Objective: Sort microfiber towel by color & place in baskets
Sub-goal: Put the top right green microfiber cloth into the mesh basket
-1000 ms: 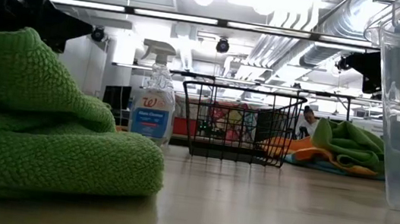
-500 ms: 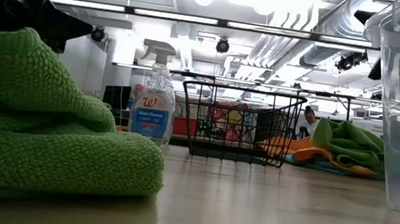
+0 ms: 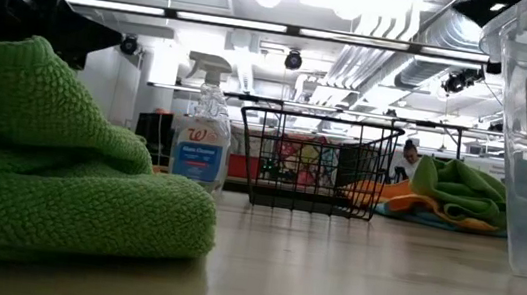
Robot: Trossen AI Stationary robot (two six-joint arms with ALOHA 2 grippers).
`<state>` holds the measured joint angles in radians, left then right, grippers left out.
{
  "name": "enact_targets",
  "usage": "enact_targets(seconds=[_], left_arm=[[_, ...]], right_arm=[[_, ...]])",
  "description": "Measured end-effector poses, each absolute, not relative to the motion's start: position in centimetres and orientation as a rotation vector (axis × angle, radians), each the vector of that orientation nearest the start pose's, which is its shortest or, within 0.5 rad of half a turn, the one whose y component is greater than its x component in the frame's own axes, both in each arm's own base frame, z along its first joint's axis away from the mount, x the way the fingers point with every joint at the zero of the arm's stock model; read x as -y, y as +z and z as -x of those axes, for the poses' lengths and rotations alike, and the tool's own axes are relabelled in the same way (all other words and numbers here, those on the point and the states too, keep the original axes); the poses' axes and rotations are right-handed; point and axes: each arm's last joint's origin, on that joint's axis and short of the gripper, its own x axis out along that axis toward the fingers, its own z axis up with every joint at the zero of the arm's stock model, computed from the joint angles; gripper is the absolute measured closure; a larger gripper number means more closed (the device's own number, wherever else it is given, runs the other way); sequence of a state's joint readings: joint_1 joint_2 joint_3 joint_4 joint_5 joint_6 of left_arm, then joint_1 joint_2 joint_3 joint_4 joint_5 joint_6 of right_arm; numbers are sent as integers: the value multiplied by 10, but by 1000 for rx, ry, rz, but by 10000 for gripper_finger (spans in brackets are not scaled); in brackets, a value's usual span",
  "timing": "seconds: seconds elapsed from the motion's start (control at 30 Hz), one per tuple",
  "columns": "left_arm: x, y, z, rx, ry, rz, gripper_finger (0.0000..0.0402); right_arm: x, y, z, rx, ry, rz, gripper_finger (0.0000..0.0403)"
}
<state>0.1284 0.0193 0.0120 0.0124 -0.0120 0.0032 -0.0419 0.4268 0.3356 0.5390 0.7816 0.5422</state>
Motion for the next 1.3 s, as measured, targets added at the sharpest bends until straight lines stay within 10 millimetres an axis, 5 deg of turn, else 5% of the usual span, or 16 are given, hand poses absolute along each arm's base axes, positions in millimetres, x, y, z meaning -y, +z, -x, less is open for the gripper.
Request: enact_targets(seconds=[0.13, 0.33, 0.6, 1.13, 1.3], left_arm=[[-13, 167, -97, 4, 140, -3, 401], [-13, 167, -97, 4, 140, -4, 401], [-13, 167, -97, 5, 140, -4, 401], [-13, 167, -97, 4, 140, -4, 401], [-13, 167, -97, 4, 140, -3, 401]], right_arm=[[31, 298, -117, 364, -817, -671, 373], [40, 290, -106, -81, -1064, -814, 258], [60, 263, -110, -352, -1297, -988, 133], [130, 203, -148, -762, -1503, -966, 125], [133, 191, -155, -883, -1453, -924, 200]])
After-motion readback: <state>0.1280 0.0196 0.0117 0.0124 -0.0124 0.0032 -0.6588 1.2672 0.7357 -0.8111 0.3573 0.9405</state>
